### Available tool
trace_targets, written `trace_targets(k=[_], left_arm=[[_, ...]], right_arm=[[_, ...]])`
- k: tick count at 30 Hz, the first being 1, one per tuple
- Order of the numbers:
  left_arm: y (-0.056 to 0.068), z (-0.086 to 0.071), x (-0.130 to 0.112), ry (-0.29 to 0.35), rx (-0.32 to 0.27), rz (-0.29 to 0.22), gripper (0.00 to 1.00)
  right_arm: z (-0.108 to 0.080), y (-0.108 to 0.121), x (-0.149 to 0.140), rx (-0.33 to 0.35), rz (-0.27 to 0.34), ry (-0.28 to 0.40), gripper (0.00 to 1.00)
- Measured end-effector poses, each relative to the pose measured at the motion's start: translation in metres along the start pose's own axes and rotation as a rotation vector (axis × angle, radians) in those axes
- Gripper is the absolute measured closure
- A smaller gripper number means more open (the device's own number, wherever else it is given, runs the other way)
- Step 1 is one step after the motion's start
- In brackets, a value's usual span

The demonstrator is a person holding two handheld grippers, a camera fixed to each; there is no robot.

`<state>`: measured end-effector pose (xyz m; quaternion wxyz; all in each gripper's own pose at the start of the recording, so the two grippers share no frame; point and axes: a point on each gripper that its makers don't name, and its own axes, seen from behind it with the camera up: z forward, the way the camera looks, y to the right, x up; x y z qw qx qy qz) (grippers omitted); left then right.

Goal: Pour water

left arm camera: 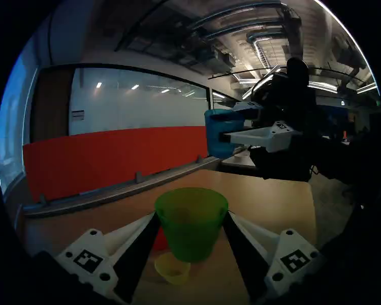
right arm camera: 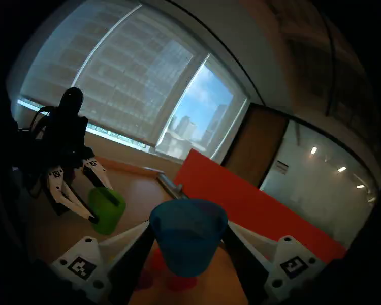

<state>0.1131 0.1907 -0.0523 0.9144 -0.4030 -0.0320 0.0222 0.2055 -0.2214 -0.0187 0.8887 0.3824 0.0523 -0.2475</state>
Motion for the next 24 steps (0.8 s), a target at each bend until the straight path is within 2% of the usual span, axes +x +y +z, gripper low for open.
trace_targets(k=[6, 24], left_arm=[[0.005, 0.003, -0.002, 0.001, -0.015, -0.003, 0.15], [0.010, 0.011, 0.000, 0.015, -0.041, -0.008, 0.15]], right_arm=[[0.008, -0.002, 0.009, 0.006, -0.063, 0.007, 0.11], [0.032, -0.011, 0.031, 0.027, -0.249, 0.018, 0.11]])
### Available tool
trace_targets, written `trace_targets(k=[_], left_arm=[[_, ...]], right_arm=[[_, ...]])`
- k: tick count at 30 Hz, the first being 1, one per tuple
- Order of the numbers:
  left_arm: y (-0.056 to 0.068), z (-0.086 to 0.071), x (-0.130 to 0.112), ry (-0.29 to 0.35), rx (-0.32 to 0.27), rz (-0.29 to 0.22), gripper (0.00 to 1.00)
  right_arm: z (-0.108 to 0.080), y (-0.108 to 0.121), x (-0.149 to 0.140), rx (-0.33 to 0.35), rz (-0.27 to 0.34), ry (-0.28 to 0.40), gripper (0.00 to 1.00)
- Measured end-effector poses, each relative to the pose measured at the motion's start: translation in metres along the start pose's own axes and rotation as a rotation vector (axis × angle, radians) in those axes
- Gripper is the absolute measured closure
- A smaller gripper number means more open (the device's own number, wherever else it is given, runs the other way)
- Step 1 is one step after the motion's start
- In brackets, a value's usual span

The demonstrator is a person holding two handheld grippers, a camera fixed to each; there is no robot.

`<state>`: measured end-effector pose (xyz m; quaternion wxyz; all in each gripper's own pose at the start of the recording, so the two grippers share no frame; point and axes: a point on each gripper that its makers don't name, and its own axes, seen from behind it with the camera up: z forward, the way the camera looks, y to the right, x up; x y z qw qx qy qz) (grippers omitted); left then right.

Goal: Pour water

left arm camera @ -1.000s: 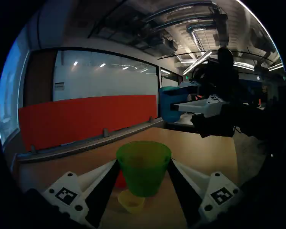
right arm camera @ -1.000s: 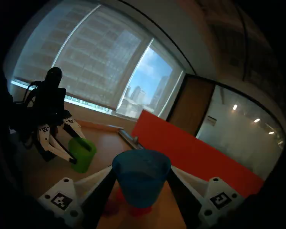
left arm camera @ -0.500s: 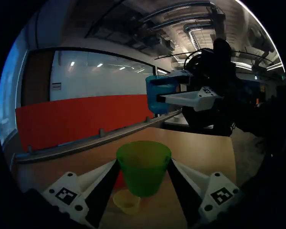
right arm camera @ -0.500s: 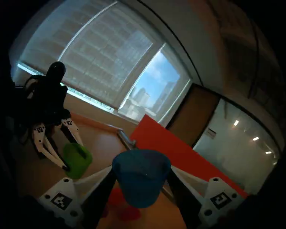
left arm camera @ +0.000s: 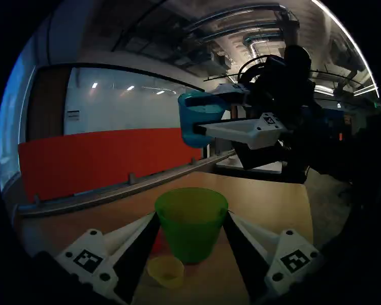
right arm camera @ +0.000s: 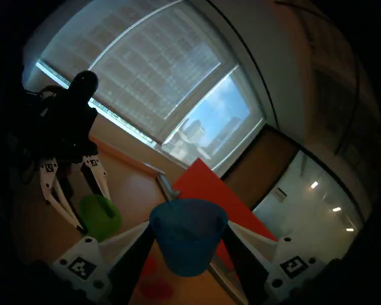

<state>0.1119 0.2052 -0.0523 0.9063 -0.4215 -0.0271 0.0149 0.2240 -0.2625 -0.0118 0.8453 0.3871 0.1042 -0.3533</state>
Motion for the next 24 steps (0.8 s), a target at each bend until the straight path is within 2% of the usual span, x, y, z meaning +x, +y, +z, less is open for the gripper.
trace_targets(k=[8, 24], left_arm=[[0.003, 0.004, -0.001, 0.002, -0.011, -0.002, 0.15], [0.009, 0.008, 0.003, 0.007, -0.027, -0.002, 0.15]], right_arm=[[0.010, -0.005, 0.007, 0.004, -0.093, 0.001, 0.11], [0.023, -0.007, 0.018, 0.003, -0.240, -0.003, 0.11]])
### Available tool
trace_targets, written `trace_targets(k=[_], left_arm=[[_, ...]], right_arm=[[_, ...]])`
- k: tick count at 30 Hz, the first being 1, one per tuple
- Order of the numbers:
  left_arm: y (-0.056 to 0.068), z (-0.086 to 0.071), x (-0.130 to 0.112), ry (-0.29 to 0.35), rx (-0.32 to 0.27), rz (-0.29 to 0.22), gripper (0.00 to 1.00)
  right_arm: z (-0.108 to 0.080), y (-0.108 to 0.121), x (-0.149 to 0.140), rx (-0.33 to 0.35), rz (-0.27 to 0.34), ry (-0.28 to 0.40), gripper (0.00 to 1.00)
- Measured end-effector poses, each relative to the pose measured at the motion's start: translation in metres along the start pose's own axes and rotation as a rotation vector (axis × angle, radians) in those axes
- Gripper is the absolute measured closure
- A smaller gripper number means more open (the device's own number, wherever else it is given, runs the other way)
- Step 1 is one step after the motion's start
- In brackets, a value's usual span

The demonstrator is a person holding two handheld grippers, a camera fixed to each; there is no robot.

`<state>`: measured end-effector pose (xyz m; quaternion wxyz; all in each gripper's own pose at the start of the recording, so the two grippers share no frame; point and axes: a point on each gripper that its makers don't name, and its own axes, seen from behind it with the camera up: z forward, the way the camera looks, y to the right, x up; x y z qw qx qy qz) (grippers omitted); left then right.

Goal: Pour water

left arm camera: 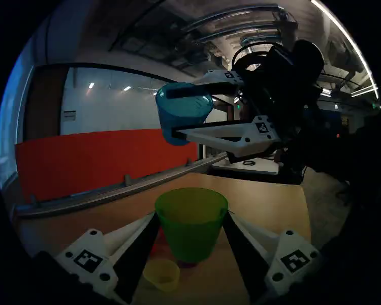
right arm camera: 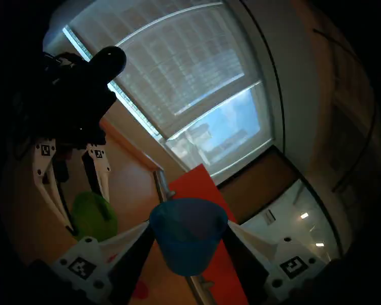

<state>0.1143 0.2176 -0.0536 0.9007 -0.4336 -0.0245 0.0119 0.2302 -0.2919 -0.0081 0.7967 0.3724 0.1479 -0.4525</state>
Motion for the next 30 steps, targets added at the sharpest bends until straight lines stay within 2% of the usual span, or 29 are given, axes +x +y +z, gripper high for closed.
trace_targets(k=[15, 30], left_arm=[[0.003, 0.004, 0.005, 0.014, -0.012, 0.003, 0.15], [0.005, 0.005, 0.006, 0.012, -0.014, 0.010, 0.15]], right_arm=[[0.003, 0.004, 0.007, -0.017, -0.134, -0.005, 0.11], [0.002, 0.012, 0.008, -0.044, -0.215, -0.008, 0.11]])
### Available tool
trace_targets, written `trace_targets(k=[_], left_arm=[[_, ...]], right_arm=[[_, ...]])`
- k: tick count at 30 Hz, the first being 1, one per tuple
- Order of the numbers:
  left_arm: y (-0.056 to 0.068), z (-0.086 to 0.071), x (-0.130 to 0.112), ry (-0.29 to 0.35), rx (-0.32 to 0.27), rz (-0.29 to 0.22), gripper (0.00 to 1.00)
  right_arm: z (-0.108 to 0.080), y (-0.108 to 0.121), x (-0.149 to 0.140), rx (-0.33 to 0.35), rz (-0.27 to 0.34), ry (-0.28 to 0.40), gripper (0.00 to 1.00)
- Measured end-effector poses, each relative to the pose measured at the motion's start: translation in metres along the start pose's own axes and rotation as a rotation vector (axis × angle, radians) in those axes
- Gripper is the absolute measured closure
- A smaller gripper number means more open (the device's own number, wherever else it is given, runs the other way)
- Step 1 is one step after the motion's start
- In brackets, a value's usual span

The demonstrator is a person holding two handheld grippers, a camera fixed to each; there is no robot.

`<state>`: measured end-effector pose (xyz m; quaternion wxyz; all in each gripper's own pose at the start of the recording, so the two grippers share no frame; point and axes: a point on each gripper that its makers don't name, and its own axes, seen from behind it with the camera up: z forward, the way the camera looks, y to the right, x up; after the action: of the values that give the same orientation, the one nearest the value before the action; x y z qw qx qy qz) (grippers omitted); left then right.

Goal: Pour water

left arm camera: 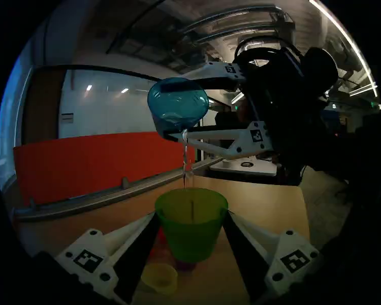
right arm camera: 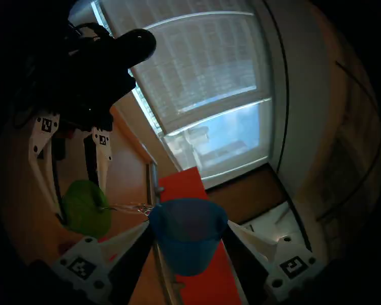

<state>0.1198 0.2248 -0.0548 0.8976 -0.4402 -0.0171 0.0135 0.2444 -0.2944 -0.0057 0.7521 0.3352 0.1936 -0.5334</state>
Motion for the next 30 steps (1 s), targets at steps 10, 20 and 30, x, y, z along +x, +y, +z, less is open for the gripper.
trace_targets(k=[10, 20, 30], left_arm=[[0.000, 0.002, 0.002, 0.002, -0.004, 0.001, 0.15], [0.000, 0.004, 0.002, 0.001, -0.005, 0.004, 0.15], [0.001, 0.004, 0.004, 0.004, -0.007, 0.005, 0.15]], right_arm=[[-0.002, 0.004, 0.000, -0.011, -0.045, 0.000, 0.11], [-0.002, 0.009, 0.001, -0.021, -0.095, 0.000, 0.11], [-0.002, 0.013, 0.005, -0.032, -0.132, 0.005, 0.11]])
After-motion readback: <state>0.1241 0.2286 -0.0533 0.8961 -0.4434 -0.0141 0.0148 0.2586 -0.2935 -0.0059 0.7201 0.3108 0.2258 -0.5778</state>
